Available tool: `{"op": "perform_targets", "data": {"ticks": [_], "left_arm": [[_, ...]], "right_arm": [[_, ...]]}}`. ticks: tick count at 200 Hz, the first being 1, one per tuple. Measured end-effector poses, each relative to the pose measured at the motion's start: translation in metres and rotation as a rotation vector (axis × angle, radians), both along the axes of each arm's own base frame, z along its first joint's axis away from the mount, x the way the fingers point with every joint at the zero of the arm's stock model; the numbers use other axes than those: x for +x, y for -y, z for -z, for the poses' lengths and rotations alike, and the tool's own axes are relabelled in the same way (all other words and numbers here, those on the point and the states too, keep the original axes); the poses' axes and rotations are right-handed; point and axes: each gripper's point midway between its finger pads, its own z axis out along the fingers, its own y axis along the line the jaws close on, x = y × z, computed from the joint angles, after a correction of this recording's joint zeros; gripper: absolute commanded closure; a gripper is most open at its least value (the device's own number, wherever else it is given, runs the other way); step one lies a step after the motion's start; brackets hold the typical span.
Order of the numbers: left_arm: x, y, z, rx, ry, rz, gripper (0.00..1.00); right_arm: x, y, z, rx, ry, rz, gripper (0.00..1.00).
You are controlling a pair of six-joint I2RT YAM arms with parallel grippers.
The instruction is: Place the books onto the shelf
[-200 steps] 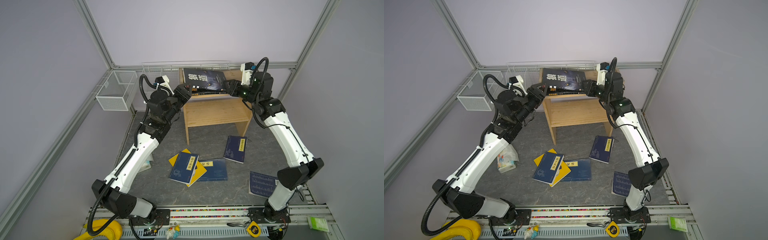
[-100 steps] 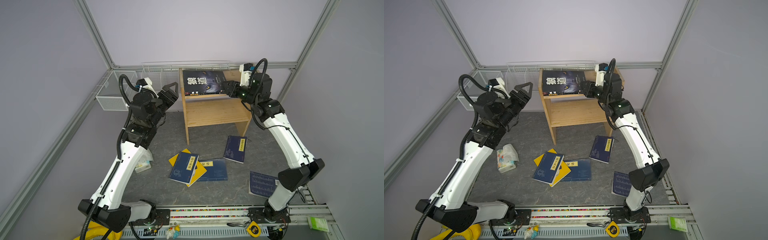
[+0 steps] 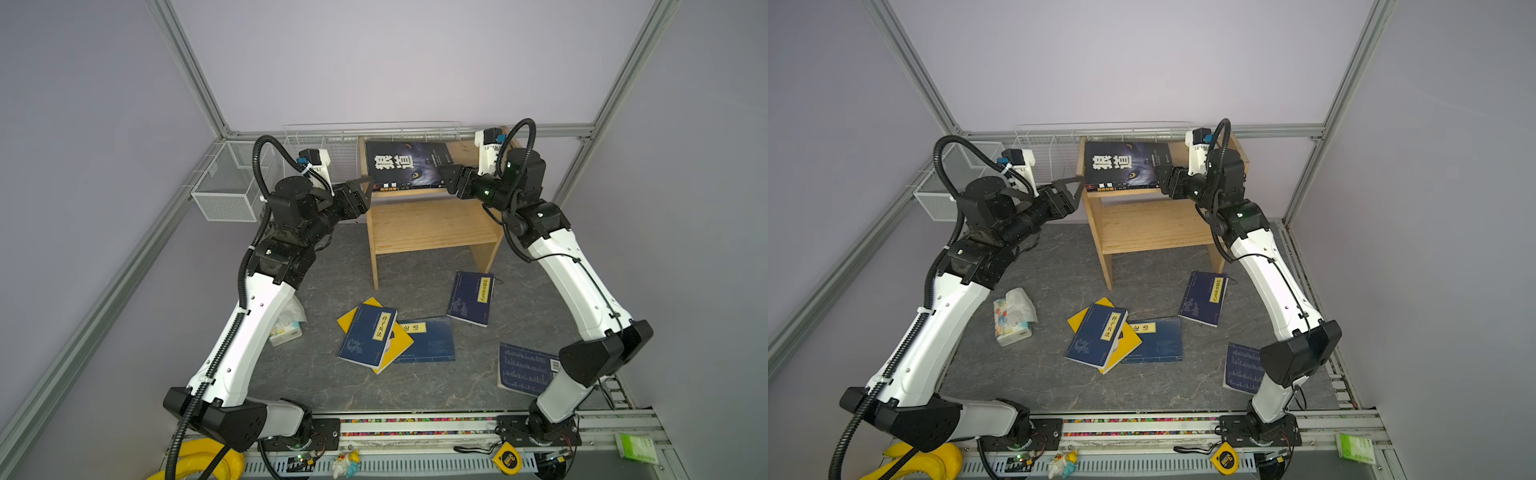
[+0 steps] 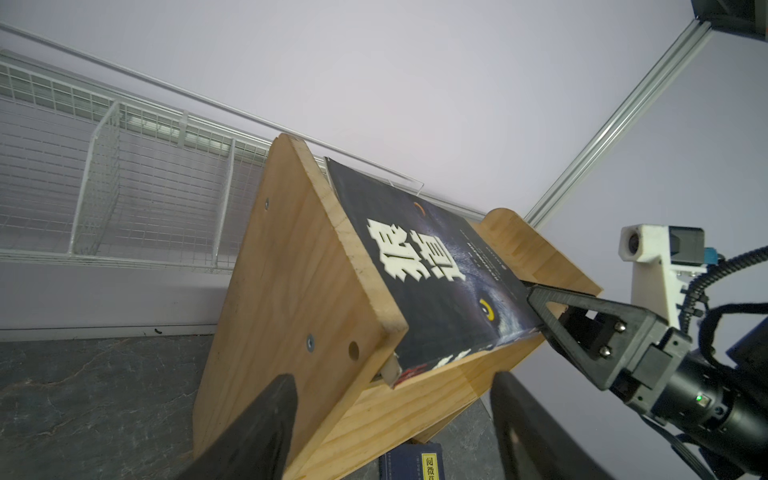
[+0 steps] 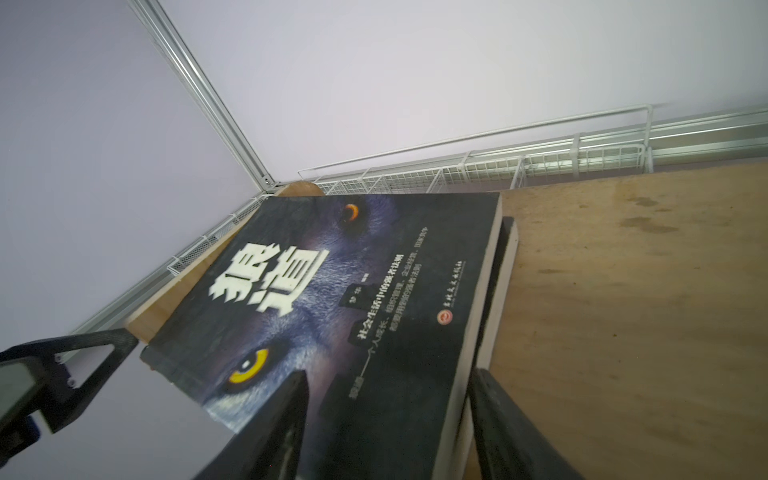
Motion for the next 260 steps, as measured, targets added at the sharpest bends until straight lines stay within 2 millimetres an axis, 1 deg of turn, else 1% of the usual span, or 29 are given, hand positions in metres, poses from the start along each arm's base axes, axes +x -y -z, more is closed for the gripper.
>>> {"op": "perform_targets", "data": {"ticks": [31,64,100,127,164,183,218,260], "left_arm": [[0.007,0.011,0.007,0.053,0.015,0.049,0.29],[0.006,0.019,0.01,0.081,0.036,0.094,0.3],[0.006,0.023,0.006,0.087,0.066,0.117,0.35],[0.01,0.024,0.008,0.094,0.07,0.115,0.35],[0.011,0.024,0.009,0.099,0.074,0.116,0.35],[0.012,0.025,0.01,0.102,0.077,0.118,0.35],[0.013,0.024,0.011,0.106,0.083,0.12,0.37],[0.013,0.025,0.012,0.123,0.092,0.126,0.37]], "right_arm": [[-0.007,-0.003,-0.001,-0.002,0.037,-0.048,0.26],[-0.011,-0.004,0.0,-0.017,0.065,-0.069,0.25],[-0.013,-0.003,0.001,-0.031,0.08,-0.076,0.21],[-0.014,-0.004,0.0,-0.052,0.101,-0.094,0.15],[-0.018,-0.002,0.002,-0.087,0.148,-0.13,0.13],[-0.02,0.001,0.003,-0.105,0.172,-0.136,0.13],[-0.023,0.007,0.008,-0.13,0.195,-0.136,0.17],[-0.025,0.005,0.01,-0.141,0.211,-0.156,0.23]]}}
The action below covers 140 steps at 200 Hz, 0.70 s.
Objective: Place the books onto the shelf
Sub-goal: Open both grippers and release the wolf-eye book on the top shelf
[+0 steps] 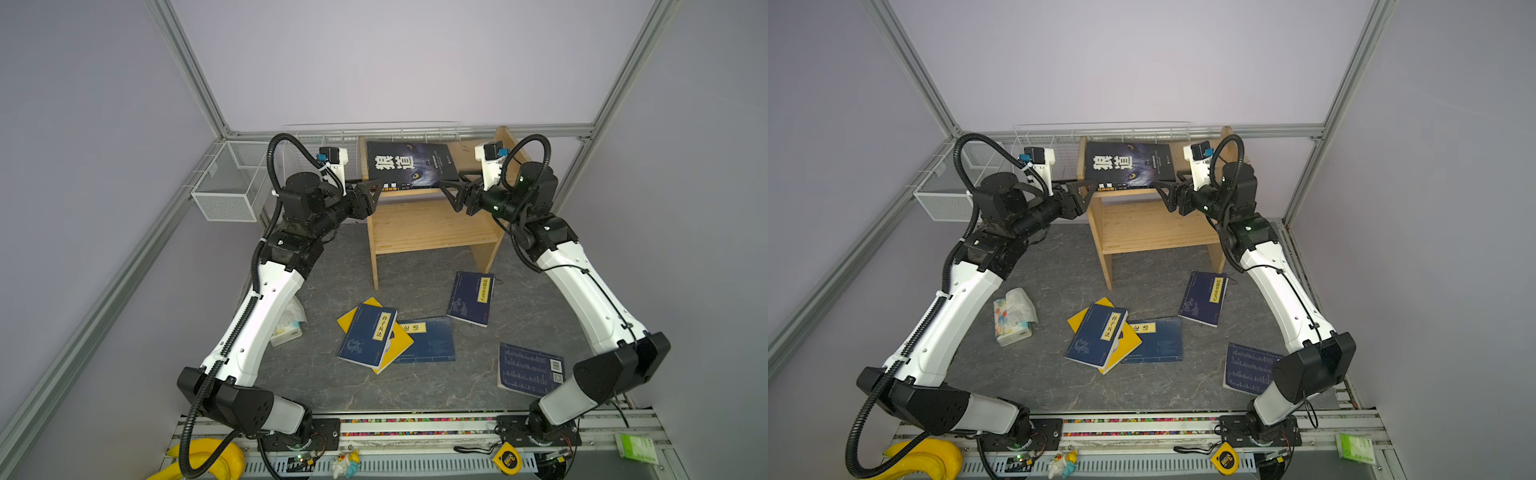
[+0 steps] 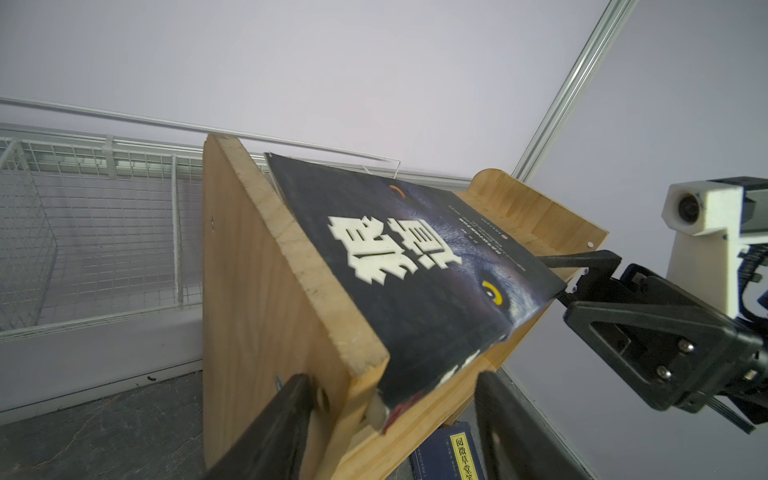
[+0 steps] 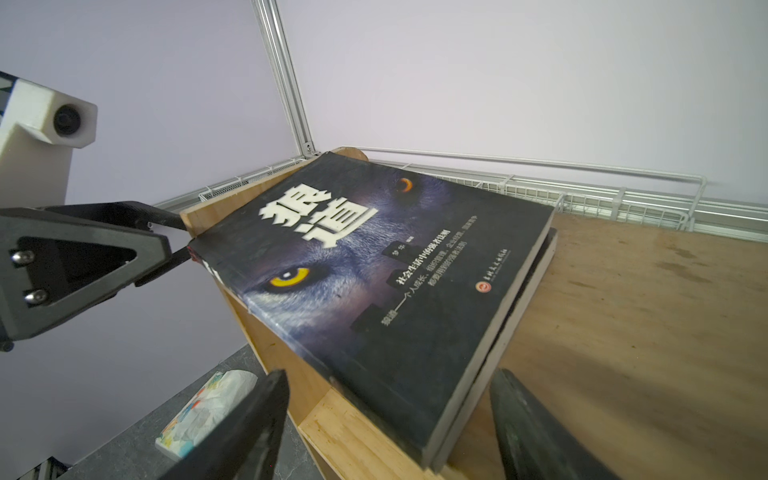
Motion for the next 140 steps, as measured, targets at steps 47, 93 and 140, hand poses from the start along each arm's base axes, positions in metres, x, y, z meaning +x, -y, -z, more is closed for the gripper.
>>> {"op": "perform_targets", "data": {"ticks": [47,93,140], "left_arm": [[0.002,-0.001,0.0018,0.019,0.01,-0.002,0.44],[0.0052,-0.0018,0.0038,0.023,0.009,-0.011,0.48],[0.0098,-0.0036,0.007,0.038,0.012,-0.029,0.53]], "right_arm": [[0.0002,-0.0003,0.0011,-0.002,-0.001,-0.002,0.28],[0.0,-0.0007,0.0019,0.001,-0.006,-0.004,0.32],[0.0007,-0.0006,0.002,0.005,-0.009,-0.003,0.35]]}}
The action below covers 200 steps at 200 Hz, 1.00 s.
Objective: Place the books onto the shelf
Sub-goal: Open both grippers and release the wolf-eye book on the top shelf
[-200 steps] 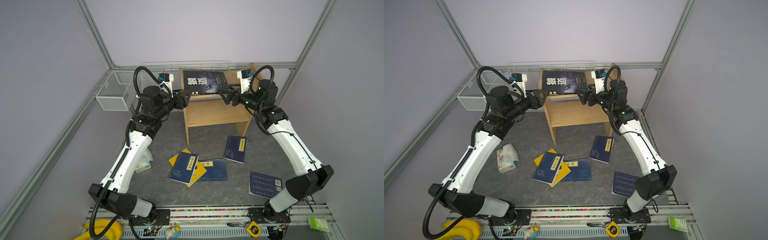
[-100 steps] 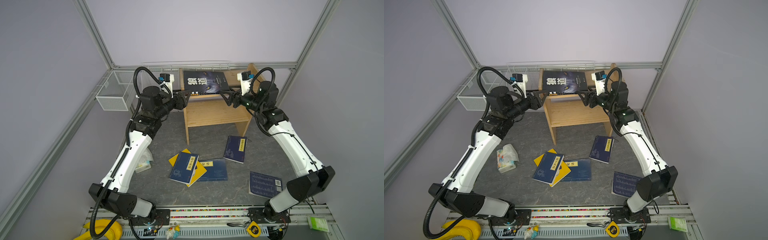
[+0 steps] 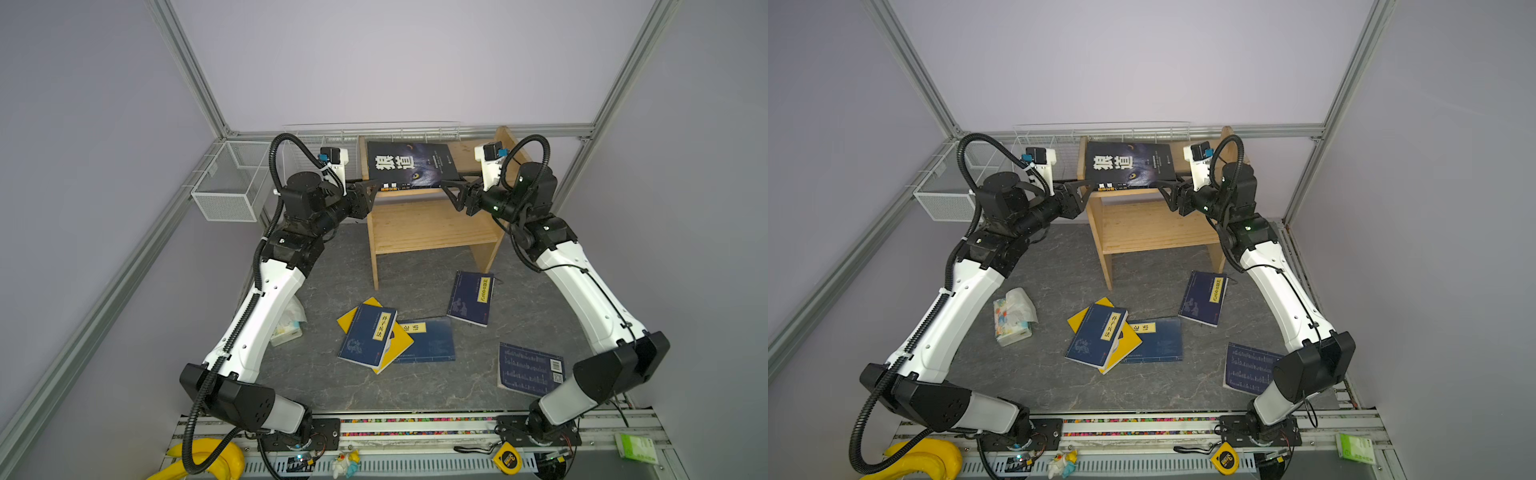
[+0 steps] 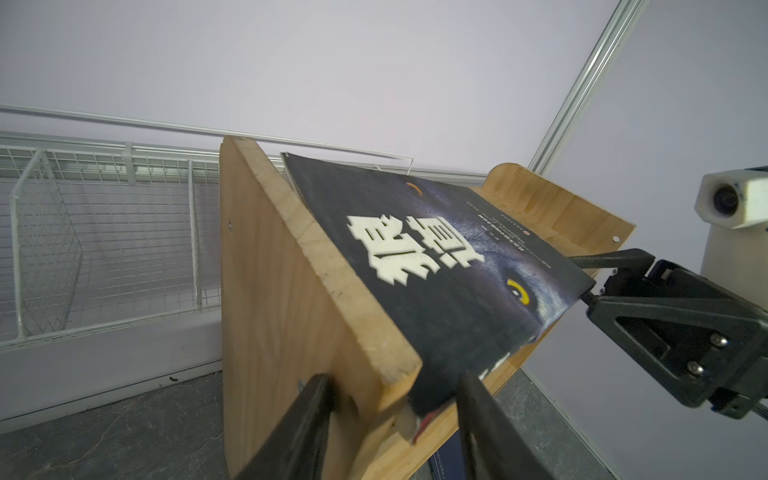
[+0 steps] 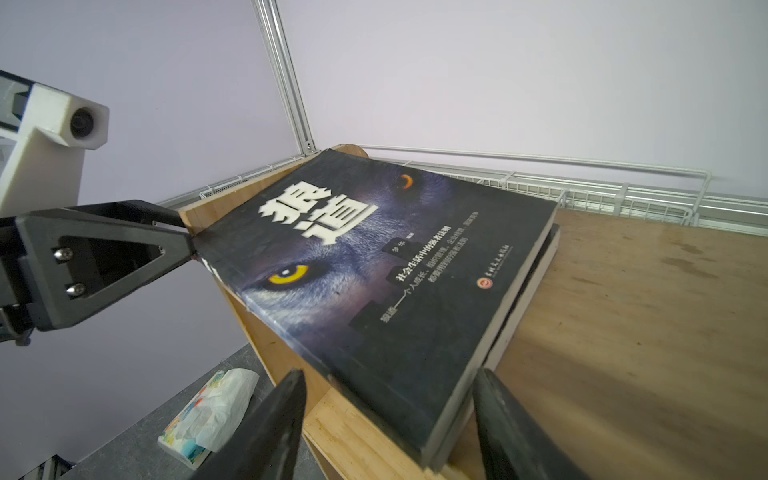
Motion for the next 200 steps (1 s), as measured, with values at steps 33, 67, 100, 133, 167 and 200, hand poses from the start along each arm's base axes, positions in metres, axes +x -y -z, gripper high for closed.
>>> {"op": "perform_targets", "data": {"ticks": [33,67,100,133,167,200], "left_arm": [[0.0026,-0.0016,0.0014,0.009,0.003,-0.014,0.58],[0.0042,-0.0025,0.0022,0.011,0.002,-0.023,0.59],[0.0049,-0.0025,0.0025,0.01,0.004,-0.028,0.6],[0.0058,-0.0029,0.0035,0.009,0.009,-0.032,0.59],[0.0049,-0.0031,0.0037,0.005,0.017,-0.032,0.59],[0.0023,-0.0029,0.0066,0.006,0.015,-0.029,0.53]], "right_arm": [[0.0014,0.0011,0.0001,0.003,-0.002,0.003,0.38],[0.0021,0.0015,0.0004,0.003,-0.002,0.005,0.39],[0.0031,0.0018,0.0009,0.003,-0.002,0.008,0.41],[0.0056,0.0018,0.0,0.004,0.0,0.013,0.42],[0.0055,0.0015,-0.0004,0.004,0.001,0.012,0.37],[0.0045,0.0008,-0.0035,0.006,0.007,0.007,0.24]]}}
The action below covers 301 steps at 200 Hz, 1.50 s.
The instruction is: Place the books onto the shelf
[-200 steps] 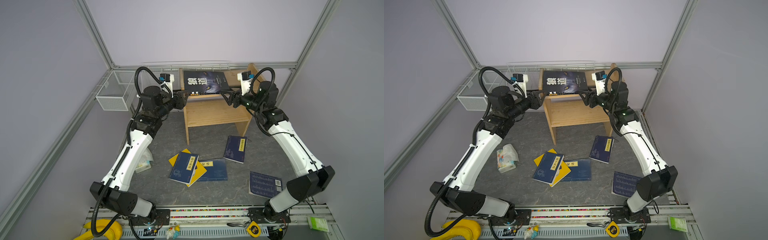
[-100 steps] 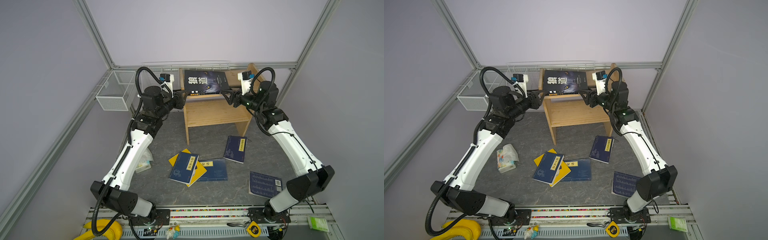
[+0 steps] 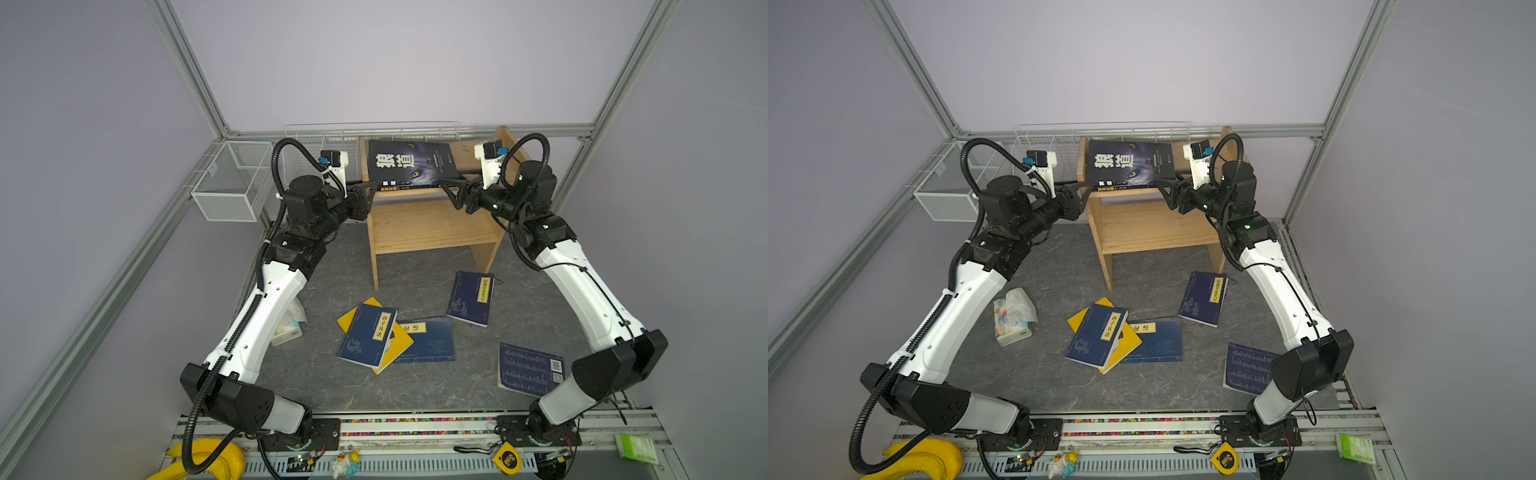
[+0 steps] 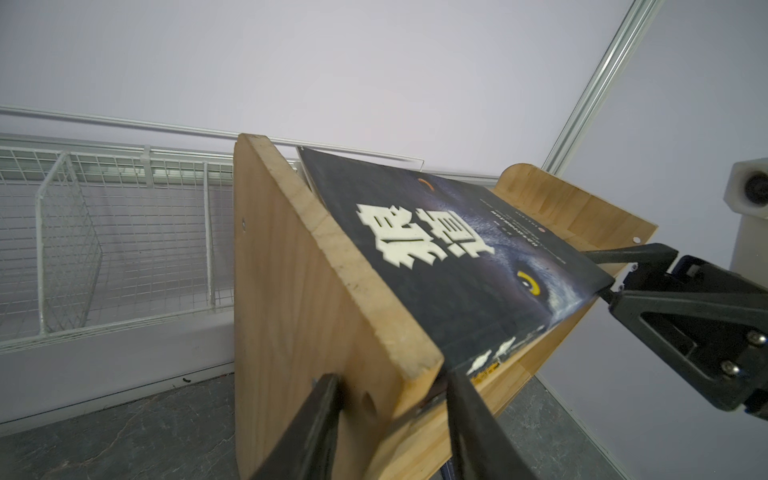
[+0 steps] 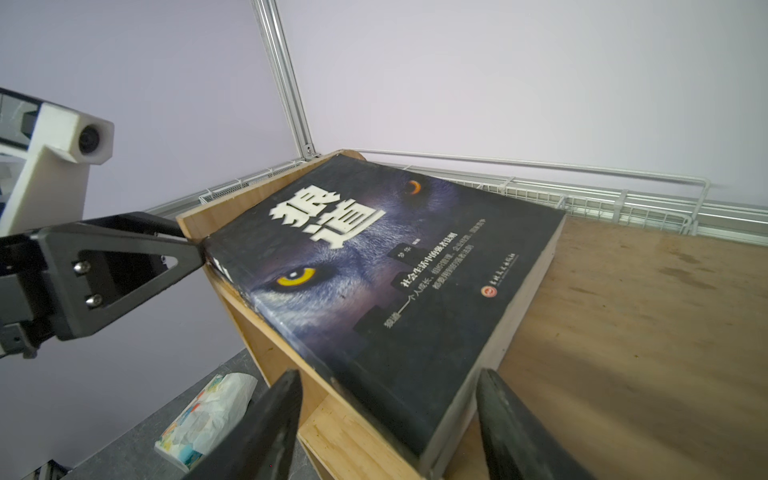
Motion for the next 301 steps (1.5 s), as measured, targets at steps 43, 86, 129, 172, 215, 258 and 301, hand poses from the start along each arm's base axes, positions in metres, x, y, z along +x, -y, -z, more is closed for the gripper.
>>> {"op": "perform_targets", "data": {"ticks": [43,86,129,172,215,258,301], "left_arm": [[-0.021,0.003,0.019,0.016,-0.045,0.036,0.28],[-0.061,-0.016,0.028,0.004,-0.084,0.022,0.2],[-0.087,-0.039,0.113,0.009,-0.279,-0.052,0.16],[-0.111,-0.056,0.257,0.06,-0.625,-0.142,0.13],[-0.141,-0.081,0.323,0.007,-0.79,-0.271,0.13],[-0.167,-0.107,0.367,-0.018,-0.896,-0.407,0.16],[-0.185,-0.117,0.403,-0.025,-0.98,-0.461,0.16]], "right_arm": [[0.009,0.013,-0.004,0.003,-0.013,0.109,0.16],[-0.006,0.038,0.005,0.001,-0.095,0.219,0.14],[-0.054,0.05,0.038,-0.024,-0.215,0.217,0.13],[-0.101,0.044,0.132,-0.074,-0.453,0.18,0.13],[-0.131,0.023,0.244,-0.112,-0.758,0.144,0.14],[-0.146,-0.033,0.316,-0.148,-0.965,0.028,0.18],[-0.153,-0.074,0.375,-0.157,-1.129,-0.042,0.25]]}}
